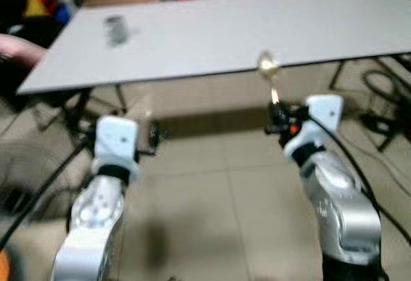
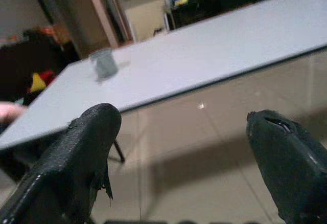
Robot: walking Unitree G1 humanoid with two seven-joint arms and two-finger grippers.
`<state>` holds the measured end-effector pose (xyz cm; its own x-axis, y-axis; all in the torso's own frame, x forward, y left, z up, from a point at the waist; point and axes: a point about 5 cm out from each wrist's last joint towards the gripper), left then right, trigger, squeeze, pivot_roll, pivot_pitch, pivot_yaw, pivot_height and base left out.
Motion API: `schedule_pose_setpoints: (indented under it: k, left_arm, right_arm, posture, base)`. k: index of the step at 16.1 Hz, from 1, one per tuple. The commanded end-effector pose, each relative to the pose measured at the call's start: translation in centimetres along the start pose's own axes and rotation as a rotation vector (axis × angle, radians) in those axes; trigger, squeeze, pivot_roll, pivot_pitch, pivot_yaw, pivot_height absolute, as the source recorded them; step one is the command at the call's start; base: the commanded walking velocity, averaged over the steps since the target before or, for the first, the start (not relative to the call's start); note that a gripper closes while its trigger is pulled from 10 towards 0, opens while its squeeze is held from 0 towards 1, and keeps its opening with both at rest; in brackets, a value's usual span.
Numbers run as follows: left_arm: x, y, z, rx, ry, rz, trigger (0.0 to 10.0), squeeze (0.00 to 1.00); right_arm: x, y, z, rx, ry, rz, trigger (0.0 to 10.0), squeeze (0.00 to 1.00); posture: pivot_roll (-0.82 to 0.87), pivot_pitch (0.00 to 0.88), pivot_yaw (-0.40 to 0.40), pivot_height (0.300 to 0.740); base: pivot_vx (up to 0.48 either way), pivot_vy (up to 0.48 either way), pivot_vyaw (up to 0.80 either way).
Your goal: Setting the table
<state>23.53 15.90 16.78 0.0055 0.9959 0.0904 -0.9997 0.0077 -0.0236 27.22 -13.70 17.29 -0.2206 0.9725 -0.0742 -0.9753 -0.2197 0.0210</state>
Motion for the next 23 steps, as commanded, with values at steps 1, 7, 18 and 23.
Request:
schedule_pose_setpoints:
  k: [1,7,18,23]
  left_arm:
    - [0.1,0.1,0.2,-0.017,-0.006,0.021,10.0,0.0]
    - [2.4,0.9,0.0,-0.014,0.04,0.118,10.0,0.0]
    - [2.6,1.5,-0.8,0.029,0.019,0.095,10.0,0.0]
    - [2.5,1.5,-0.8,0.035,0.012,0.077,10.0,0.0]
  right_arm:
    - [-0.3,0.2,0.0,-0.002,0.019,-0.009,10.0,0.0]
    - [1.2,0.5,-1.2,0.038,0.029,0.116,10.0,0.0]
    - [1.2,0.3,-1.7,0.069,0.053,0.147,10.0,0.0]
    - [1.5,0.2,-2.0,0.103,0.033,0.169,10.0,0.0]
  posture:
    - [-0.12,0.024,0.084,0.74]
    - [-0.1,0.028,0.069,0.74]
    - [-0.09,0.035,0.052,0.74]
    - [-0.1,0.039,0.056,0.74]
  base:
    - [0.382,0.0,0.0]
    - [0.387,0.0,0.0]
    - [0.395,0.0,0.15]
    - [0.385,0.0,0.0]
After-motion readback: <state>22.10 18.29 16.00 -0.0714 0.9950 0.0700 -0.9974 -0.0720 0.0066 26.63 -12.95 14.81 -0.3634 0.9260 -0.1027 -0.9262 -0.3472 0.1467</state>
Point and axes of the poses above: a point about 5 cm out from each wrist's last joint towards the gripper, its own y axis pointing back from the gripper into the wrist, its own z axis along the axis of the wrist's last joint, x = y × z, and after that the axes turned 8 degrees about y, right-handed
